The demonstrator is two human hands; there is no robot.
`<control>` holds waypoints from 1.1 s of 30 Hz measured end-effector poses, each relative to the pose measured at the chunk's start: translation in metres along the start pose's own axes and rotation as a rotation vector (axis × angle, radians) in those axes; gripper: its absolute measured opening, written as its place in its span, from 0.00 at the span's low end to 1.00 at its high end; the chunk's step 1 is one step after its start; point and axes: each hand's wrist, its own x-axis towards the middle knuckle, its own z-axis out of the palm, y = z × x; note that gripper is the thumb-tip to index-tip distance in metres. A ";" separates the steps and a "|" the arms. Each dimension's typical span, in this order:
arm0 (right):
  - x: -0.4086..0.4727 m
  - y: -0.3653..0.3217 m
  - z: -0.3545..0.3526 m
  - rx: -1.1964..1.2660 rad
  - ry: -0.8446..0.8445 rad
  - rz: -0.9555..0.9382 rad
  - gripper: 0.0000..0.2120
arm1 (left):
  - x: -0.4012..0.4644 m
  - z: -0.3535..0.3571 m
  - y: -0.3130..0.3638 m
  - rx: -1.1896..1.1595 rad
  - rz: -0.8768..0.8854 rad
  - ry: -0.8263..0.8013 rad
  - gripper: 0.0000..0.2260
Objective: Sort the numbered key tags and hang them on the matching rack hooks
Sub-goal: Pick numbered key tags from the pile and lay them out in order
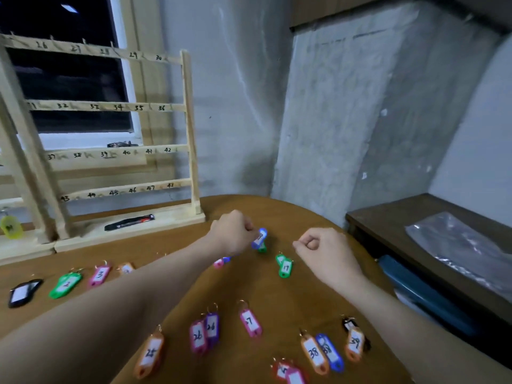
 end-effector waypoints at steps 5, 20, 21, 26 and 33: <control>-0.004 0.017 -0.017 0.004 0.004 -0.006 0.11 | 0.019 0.023 0.013 0.119 -0.042 -0.003 0.07; -0.003 -0.040 0.020 0.036 -0.035 -0.054 0.13 | -0.033 -0.067 -0.071 0.402 -0.002 0.170 0.08; -0.005 -0.049 0.026 0.046 -0.048 -0.062 0.13 | -0.043 -0.077 -0.083 0.434 -0.010 0.160 0.10; -0.020 -0.105 0.063 0.064 -0.150 -0.136 0.15 | -0.106 -0.125 -0.152 0.450 -0.111 0.195 0.10; -0.059 -0.198 0.134 0.170 -0.294 -0.307 0.09 | -0.261 -0.191 -0.277 0.582 -0.308 0.206 0.10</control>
